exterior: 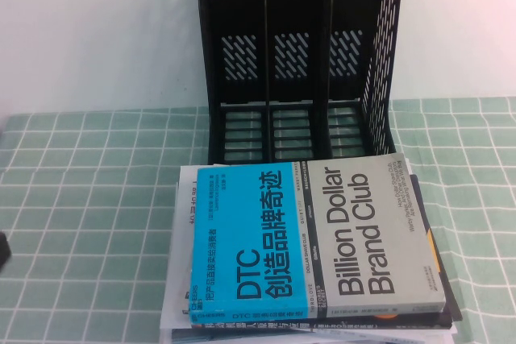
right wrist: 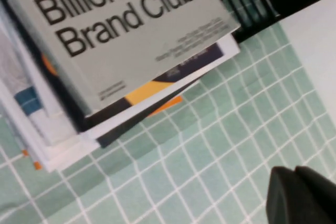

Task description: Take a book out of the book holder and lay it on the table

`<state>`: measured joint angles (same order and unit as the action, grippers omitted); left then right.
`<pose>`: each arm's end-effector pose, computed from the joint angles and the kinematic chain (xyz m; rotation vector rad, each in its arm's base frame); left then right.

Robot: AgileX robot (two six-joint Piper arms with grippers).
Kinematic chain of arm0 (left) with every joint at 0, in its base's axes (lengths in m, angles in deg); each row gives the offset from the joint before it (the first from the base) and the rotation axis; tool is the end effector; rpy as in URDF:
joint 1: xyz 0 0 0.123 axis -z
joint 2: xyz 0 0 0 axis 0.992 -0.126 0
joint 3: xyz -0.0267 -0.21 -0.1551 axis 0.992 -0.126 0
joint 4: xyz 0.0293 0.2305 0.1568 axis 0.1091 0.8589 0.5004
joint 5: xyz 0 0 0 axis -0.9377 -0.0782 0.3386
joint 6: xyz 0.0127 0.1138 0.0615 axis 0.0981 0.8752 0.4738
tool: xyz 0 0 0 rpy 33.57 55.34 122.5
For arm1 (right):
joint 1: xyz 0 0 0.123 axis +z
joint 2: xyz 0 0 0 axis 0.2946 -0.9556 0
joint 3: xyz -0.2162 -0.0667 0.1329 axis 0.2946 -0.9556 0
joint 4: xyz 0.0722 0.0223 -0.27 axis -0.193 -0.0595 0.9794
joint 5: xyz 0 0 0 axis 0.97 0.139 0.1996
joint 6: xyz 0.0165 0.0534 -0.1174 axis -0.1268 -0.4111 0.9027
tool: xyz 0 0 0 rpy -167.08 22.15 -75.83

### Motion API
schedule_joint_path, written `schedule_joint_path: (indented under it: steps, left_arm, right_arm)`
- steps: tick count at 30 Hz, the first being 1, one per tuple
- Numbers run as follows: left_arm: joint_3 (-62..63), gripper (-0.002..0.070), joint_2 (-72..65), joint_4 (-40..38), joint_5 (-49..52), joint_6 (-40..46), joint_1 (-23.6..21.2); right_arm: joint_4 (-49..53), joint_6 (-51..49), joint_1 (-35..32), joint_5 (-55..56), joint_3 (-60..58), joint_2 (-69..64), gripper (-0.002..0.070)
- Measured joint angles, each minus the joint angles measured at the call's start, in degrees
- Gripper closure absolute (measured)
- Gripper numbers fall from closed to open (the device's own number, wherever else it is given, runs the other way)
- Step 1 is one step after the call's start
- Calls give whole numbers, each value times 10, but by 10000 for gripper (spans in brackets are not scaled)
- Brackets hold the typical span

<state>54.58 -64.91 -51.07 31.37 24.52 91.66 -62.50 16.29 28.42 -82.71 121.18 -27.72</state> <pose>0.1430 -0.0563 0.3388 0.3084 1.7318 -0.3566 0.1763 0.1273 0.3491 -1.2552 1.9580 -0.1719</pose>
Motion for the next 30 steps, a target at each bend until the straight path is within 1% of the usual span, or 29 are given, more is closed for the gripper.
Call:
schedule_joint_path:
  steps: [3, 5, 10, 13, 17, 30]
  left_arm:
    - [-56, 678, 53, -68, -11, 9, 0]
    - [-89, 678, 83, -116, -14, 34, 0]
    - [-157, 678, 132, -211, -9, 167, 0]
    - [-175, 678, 143, -238, -9, 202, 0]
    - [-184, 678, 145, -250, -2, 204, 0]
    - [-188, 678, 145, -251, 56, 201, 0]
  right_arm:
    - [-28, -31, 0, 87, -117, 74, 673]
    - [-58, -45, 0, 140, -189, 120, 673]
    - [-125, -78, 0, 244, -346, 235, 674]
    - [-138, -85, 0, 272, -402, 281, 674]
    - [-145, -88, 0, 281, -429, 311, 675]
    - [-146, -88, 0, 285, -432, 313, 675]
